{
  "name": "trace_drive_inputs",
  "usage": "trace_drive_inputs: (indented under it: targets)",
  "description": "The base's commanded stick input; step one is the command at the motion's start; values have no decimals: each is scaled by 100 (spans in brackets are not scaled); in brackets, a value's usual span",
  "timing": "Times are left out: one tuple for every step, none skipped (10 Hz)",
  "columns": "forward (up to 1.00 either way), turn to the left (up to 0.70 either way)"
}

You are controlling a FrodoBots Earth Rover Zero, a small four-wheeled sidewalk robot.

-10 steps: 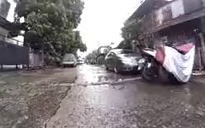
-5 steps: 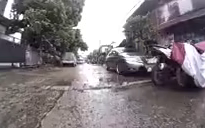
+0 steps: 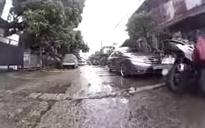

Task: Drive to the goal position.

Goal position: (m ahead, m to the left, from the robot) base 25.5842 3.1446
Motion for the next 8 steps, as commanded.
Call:
trace_drive_inputs:
  targets:
    - [100,19]
    - [100,1]
    - [100,0]
    - [100,0]
    - [100,4]
    - [100,18]
    - [100,0]
    - [100,0]
